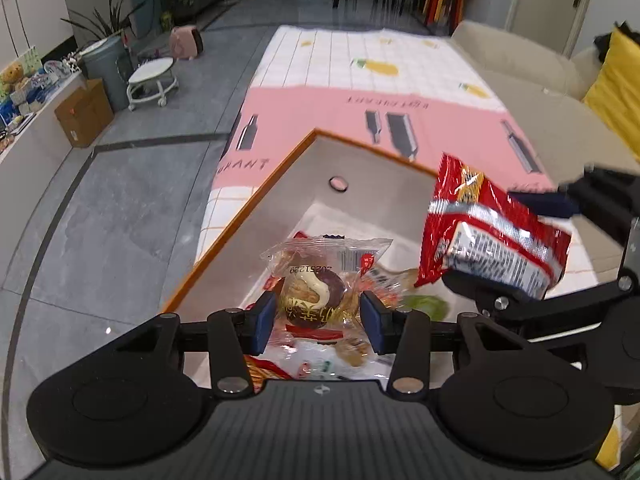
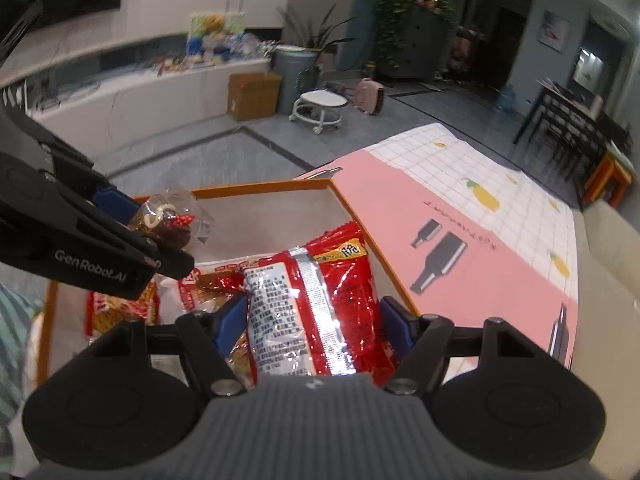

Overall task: Organize snacks
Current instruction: 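Lift both held snacks toward the open box, then lower both snacks into the box and open both grippers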

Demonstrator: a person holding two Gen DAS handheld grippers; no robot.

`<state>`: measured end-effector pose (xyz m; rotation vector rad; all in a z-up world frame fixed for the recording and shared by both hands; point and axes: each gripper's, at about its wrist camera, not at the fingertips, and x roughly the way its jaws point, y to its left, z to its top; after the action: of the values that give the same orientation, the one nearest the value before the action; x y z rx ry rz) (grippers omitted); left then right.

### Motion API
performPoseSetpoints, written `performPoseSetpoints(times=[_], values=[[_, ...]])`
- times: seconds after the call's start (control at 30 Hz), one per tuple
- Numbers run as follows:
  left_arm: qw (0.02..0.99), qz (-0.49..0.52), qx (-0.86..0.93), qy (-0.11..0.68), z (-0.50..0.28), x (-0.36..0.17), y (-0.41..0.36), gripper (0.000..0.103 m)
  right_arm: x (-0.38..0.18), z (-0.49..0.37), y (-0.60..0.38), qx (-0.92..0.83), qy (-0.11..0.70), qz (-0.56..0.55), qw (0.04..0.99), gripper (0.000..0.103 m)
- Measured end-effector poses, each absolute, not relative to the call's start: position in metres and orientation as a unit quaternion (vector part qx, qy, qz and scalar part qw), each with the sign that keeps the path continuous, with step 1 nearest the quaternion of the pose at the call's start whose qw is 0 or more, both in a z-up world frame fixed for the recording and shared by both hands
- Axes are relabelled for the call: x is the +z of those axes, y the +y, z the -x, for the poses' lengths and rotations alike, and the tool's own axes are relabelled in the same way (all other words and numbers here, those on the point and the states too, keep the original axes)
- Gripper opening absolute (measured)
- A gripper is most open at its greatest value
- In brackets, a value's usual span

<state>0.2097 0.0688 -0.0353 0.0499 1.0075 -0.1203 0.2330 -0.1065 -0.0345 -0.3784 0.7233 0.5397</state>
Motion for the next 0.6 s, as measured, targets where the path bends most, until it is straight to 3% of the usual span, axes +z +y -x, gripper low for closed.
performPoseSetpoints(times=[0.6], values=[[0.816,-0.047,-0.069,0.572,-0.24,-0.095,0.079,0.052,-0.103,-0.304,-0.05,0.284,0.441,0.285,0.803,0.068]])
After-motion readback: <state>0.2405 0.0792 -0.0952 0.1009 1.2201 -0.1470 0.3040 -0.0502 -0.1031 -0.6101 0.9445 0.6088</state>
